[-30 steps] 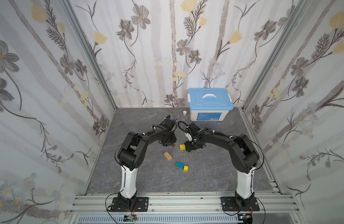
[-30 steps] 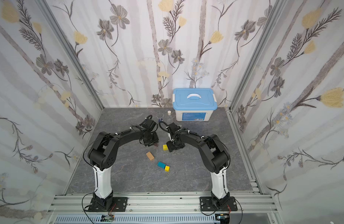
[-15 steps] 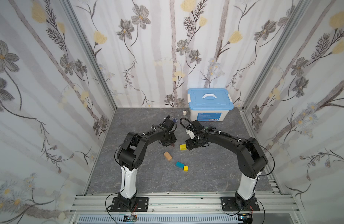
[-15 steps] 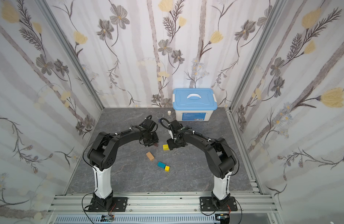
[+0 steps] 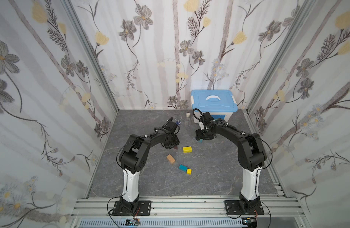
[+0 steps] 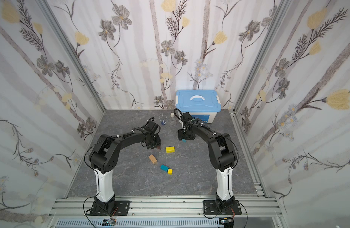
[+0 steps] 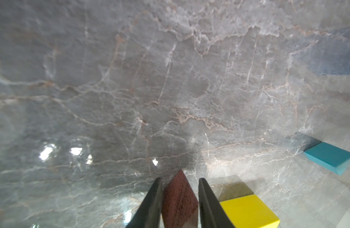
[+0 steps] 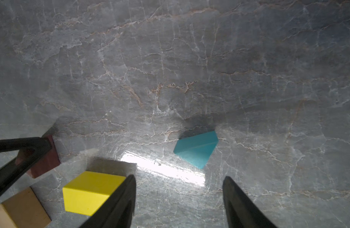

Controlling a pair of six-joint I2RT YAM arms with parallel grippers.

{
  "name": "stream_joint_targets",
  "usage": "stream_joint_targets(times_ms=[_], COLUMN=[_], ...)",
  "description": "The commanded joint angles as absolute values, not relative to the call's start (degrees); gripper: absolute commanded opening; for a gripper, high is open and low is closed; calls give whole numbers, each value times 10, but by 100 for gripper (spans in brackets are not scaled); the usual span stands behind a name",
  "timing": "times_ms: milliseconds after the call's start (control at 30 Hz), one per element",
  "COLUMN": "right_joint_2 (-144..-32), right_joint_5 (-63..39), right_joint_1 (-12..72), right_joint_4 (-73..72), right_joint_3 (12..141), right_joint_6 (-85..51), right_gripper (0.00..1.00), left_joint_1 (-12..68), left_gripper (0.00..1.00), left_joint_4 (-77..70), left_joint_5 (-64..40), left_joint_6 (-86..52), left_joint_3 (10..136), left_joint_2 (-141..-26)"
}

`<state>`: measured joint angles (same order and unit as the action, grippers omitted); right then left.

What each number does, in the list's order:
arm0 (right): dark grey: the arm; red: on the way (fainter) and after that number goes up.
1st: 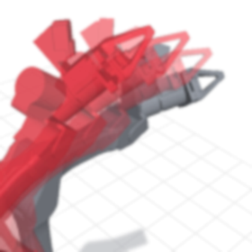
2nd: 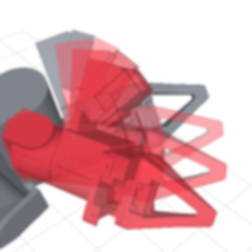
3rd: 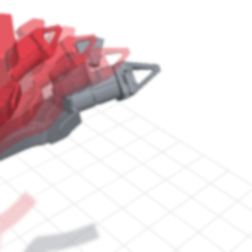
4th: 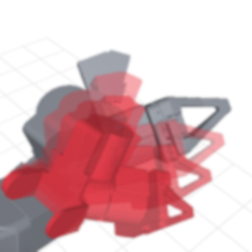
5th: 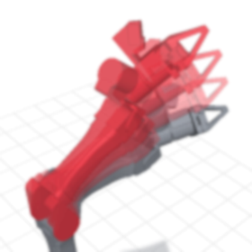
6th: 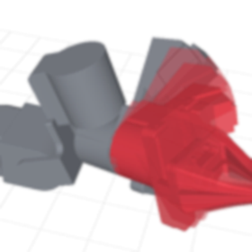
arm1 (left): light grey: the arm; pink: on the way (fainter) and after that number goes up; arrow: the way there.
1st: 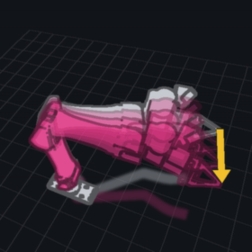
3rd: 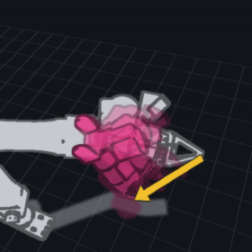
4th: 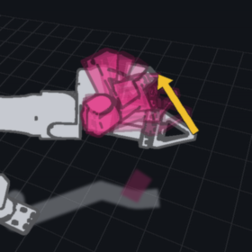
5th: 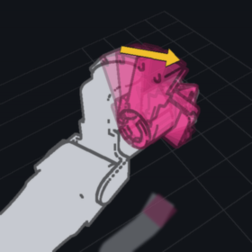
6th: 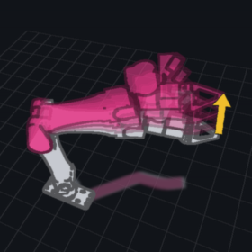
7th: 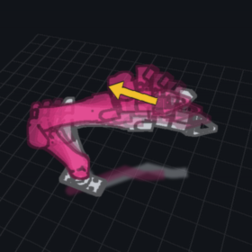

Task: Assemble a carrot with building blocks
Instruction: Assemble the building block at the center of the board.

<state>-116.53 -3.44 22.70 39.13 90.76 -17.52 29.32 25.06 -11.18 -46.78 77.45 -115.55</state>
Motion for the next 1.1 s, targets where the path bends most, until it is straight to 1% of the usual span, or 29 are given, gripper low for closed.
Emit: stream_joint_targets(times_ms=[0, 267, 633, 733, 800, 867, 933, 967, 1033, 1067], right_joint_2=[-1183, -1216, -1238, -1252, -1258, -1259, -1257, -1256, -1253, -1251], right_joint_5=[-25, -22, -38, -44, -42, -43, -46, -47, -49, -50], right_joint_1=[217, 210, 210, 210, 213, 214, 217, 218, 223, 225], right_joint_4=[425, 431, 425, 424, 424, 423, 424, 424, 425, 424], right_joint_3=[924, 937, 971, 972, 972, 972, 970, 969, 969, 966], right_joint_6=[-214, -266, -282, -283, -281, -282, -280, -279, -276, -275], right_gripper=[66, 65, 62, 54, 45, 44, 33, 30, 27, 23], left_joint_1=[293, 291, 291, 290, 289, 289, 288, 288, 287, 287], left_gripper=[35, 35, 35, 35, 36, 36, 36, 36, 36, 36], left_joint_4=[261, 258, 258, 255, 254, 253, 254, 254, 253, 253], left_joint_5=[-113, -115, -110, -112, -112, -112, -113, -113, -114, -114], left_joint_6=[-469, -466, -454, -454, -453, -453, -451, -451, -451, -451], left_joint_3=[774, 775, 768, 768, 768, 768, 767, 767, 768, 767], left_joint_2=[-1159, -1156, -1147, -1146, -1146, -1146, -1145, -1145, -1146, -1147])
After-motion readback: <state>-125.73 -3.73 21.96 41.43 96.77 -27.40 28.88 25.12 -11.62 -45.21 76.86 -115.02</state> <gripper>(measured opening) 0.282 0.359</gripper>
